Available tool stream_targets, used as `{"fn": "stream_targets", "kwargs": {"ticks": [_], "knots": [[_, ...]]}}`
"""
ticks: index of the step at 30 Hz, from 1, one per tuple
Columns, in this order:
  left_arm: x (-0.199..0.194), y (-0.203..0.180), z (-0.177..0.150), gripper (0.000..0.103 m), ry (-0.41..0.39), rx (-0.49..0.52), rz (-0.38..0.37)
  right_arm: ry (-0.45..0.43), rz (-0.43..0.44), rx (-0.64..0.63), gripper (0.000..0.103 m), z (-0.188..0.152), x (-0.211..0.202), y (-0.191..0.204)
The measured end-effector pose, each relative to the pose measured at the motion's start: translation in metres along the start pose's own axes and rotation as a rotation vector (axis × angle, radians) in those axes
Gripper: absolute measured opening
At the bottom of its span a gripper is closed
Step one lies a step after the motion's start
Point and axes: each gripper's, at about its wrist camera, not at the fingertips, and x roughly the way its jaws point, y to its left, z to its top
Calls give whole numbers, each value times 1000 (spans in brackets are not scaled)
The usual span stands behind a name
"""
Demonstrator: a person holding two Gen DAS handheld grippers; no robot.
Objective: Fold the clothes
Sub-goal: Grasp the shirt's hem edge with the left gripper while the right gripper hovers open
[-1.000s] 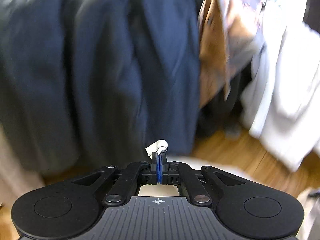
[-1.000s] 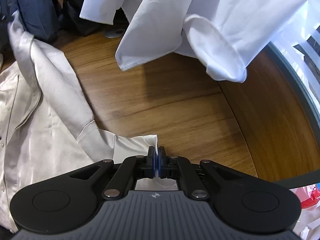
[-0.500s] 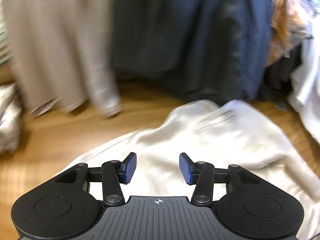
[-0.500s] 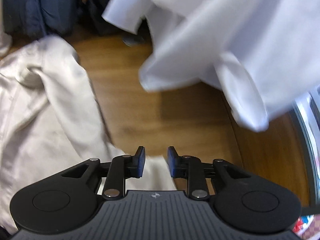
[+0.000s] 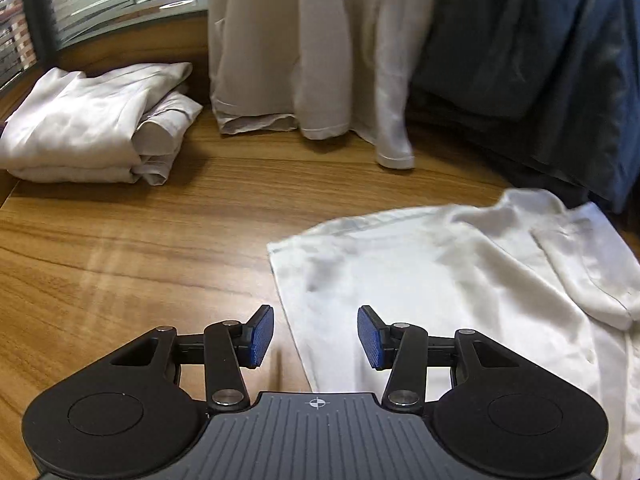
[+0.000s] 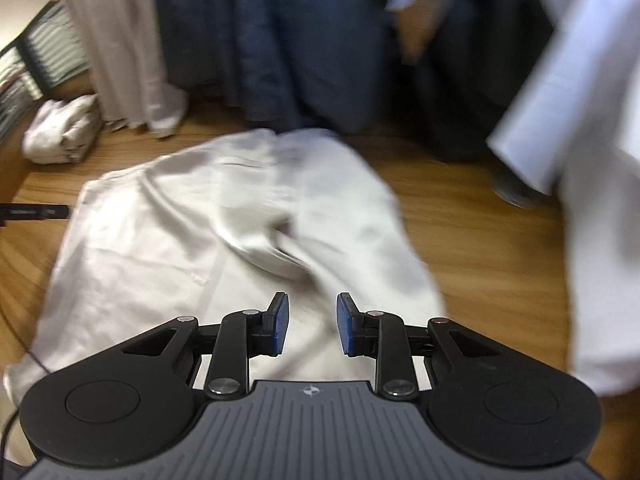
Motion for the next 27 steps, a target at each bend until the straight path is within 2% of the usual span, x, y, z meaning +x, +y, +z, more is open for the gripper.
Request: {"fn": "stream_targets", "kwargs": {"ticks": [3,5,8,9,10,11,13,14,15,16,17,19,23,27], "knots": [[15,8,6,47,-15,-43,2,10,7,-68,32,21,22,26],[23,12,11,44,-13,-65,-3,4,-11,-115,44,36,39,37],[30,14,16,42,-13,-73,-14,-5,-41,-152,57,58,67,47],[32,14,17,40,-12,-76,-16,5,-56,-160,57,63,77,48],[35,14,18,33,-11,-78,-12,14,-70,-168,57,68,87,50],[37,14,18,19,-8,-81,-9,24,-84,-175,57,74,97,51],[39,16,18,3,-13,-90,-9,44,-114,-184,57,82,116,52],[39,17,17,3,-15,-94,-9,53,-128,-180,57,84,122,50],[37,19,17,3,-29,-96,-7,55,-138,-173,56,85,127,49],[35,20,16,3,-43,-98,-3,55,-141,-165,44,85,130,47],[33,23,16,3,-53,-108,3,52,-136,-156,22,86,130,45],[28,30,17,3,-72,-140,10,34,-135,-138,3,87,125,41],[18,52,19,3,-78,-201,15,-38,-237,-127,3,89,100,28],[15,66,19,3,-60,-222,12,-64,-421,-134,3,93,74,2]]}}
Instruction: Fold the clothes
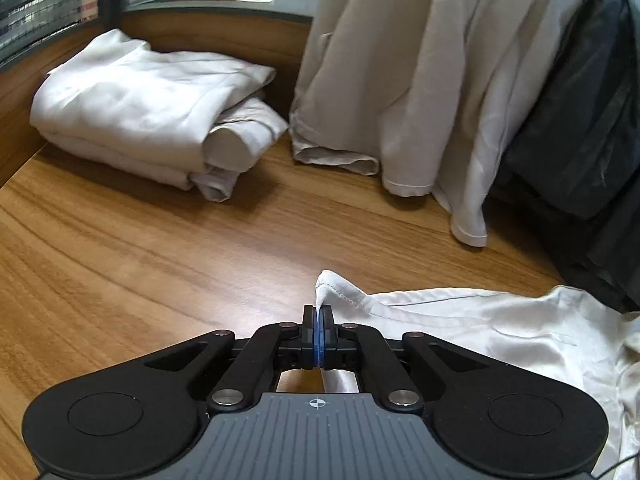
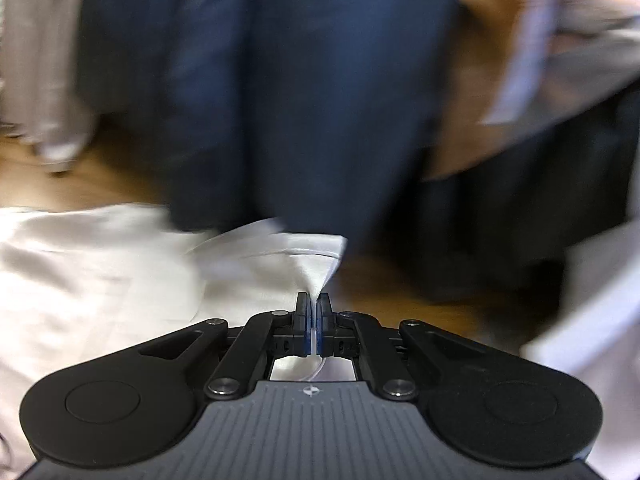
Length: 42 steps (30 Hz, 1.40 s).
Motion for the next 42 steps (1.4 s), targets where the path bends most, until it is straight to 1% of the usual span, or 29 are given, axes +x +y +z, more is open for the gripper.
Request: {"fn": "stream_targets", "kwargs": {"ticks": [2,3,4,5,7,9,10,12,14,15,17,21,23,26,29,31,33,34,38,42], "knots": [[0,3,0,3,8,-3,3,32,-54,-14,5,0,-1,-13],[-1,5,-2,3,13,-8,5,49,-60,-13,9,-1,-2,-18],[-2,6,-3,3,19,-13,7,52,-60,-17,19,-1,-5,-20],[-4,8,-5,3,20,-18,8,52,-59,-22,25,-1,-9,-21],[-7,11,-8,3,26,-26,11,49,-51,-32,30,-1,-19,-20],[-9,13,-11,3,30,-29,14,39,-2,-35,30,0,-30,-11],[-10,13,-13,3,28,-26,13,32,39,-35,30,1,-34,-4],[-12,14,-15,3,18,-19,10,19,127,-35,31,1,-40,11],[-13,13,-14,3,2,-4,-8,25,235,-26,33,0,-39,27],[-14,12,-14,3,-2,7,-14,40,287,-25,33,0,-34,37],[-12,10,-13,3,-2,26,-23,41,356,-41,33,4,-23,56],[-11,10,-14,3,-13,25,-13,37,418,-84,33,14,-1,89],[-12,12,-15,3,-20,12,-12,49,444,-90,33,21,11,97],[-15,13,-17,3,-26,2,-16,70,453,-119,33,23,22,114],[-17,15,-18,3,-26,-11,-19,92,442,-151,33,23,35,129],[-17,18,-18,3,-23,-21,-23,85,433,-172,32,21,35,138],[-17,20,-18,3,-19,-28,-24,73,438,-195,24,20,33,144],[-17,20,-19,3,-17,-30,-24,69,444,-208,17,20,32,146],[-17,25,-18,3,-13,-44,-26,46,460,-256,11,19,27,155],[-22,30,-18,3,-14,-73,-42,-25,446,-258,10,22,11,154]]}}
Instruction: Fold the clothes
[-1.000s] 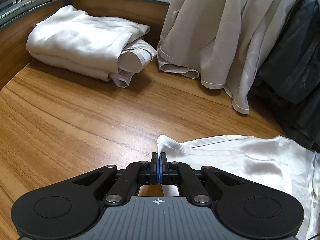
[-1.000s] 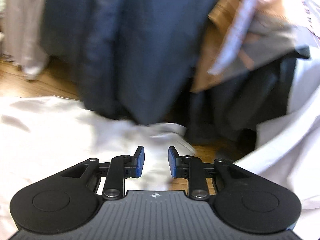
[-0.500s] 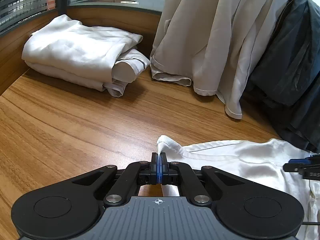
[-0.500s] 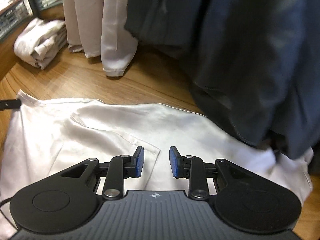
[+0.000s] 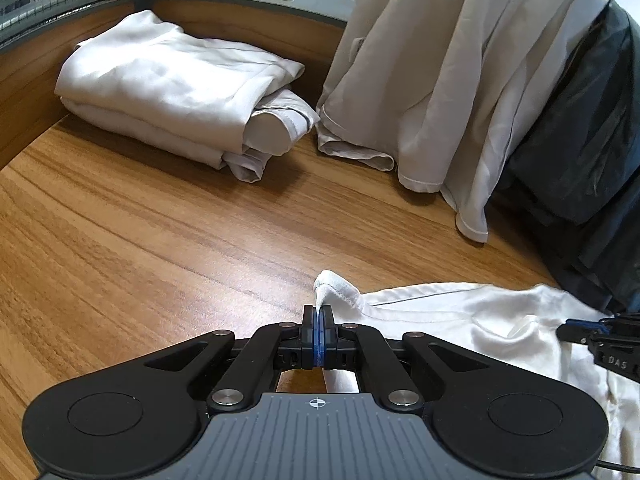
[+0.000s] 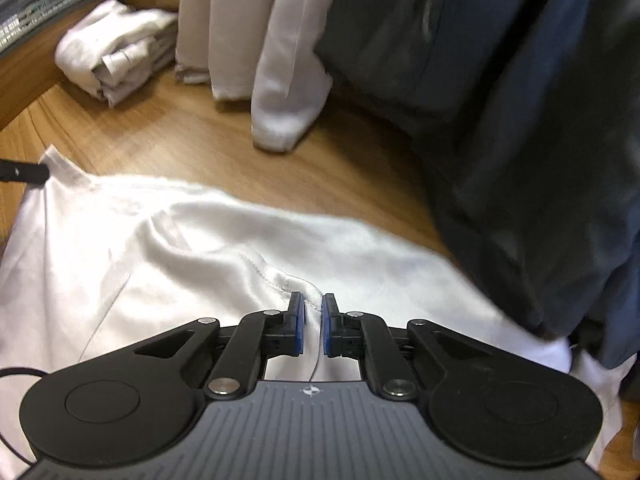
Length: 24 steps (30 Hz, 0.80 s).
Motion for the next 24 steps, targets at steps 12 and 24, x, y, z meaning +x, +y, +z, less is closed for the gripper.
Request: {"fn": "stream_targets", "kwargs": {"ticks": [12,24], "knots": [[0,9,13,3,-29,-102,-22,-67,-87,-50,10,55,-22,-16],[46,-4,37,3,3,21,-17,67,-150,-77,11,48,36,-23]]}}
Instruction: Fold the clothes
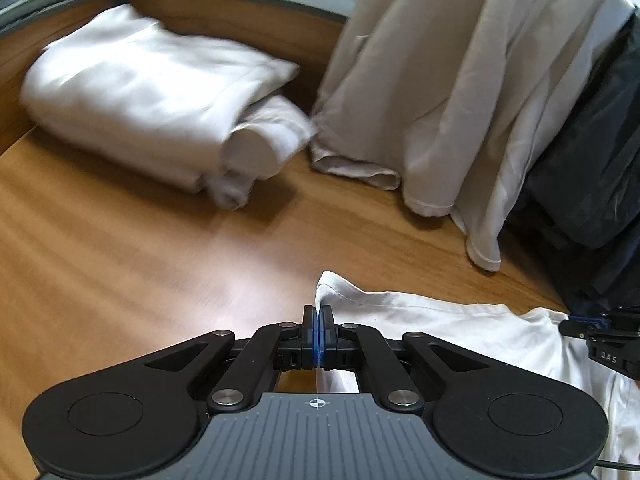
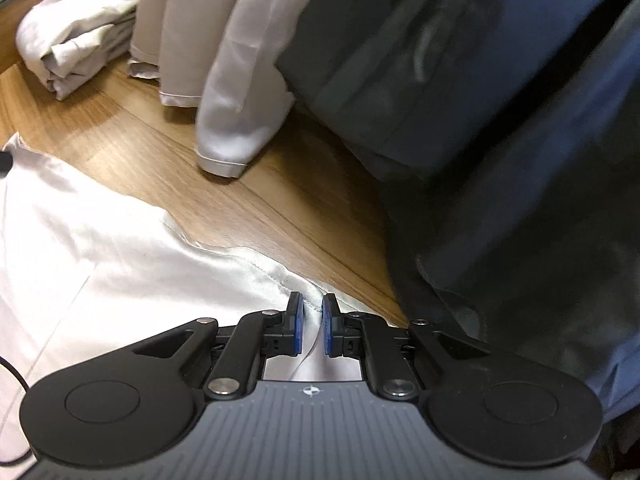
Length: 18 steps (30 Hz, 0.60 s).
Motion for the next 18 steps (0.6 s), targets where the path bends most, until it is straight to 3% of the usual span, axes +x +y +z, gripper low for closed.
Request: {"fn": "stream_targets", "kwargs": {"ticks": [9,13,18], "knots": [[40,-30,30,4,12,107,-64,17,-73,34,14,-3,9,-24],[15,-24,35,35,-31,104,-79,-9,-62,30,33,1,-7,-27],[-39,-6,26,35,-43,78,-73,-48,-1,10,38,-2,-48,-26]]}}
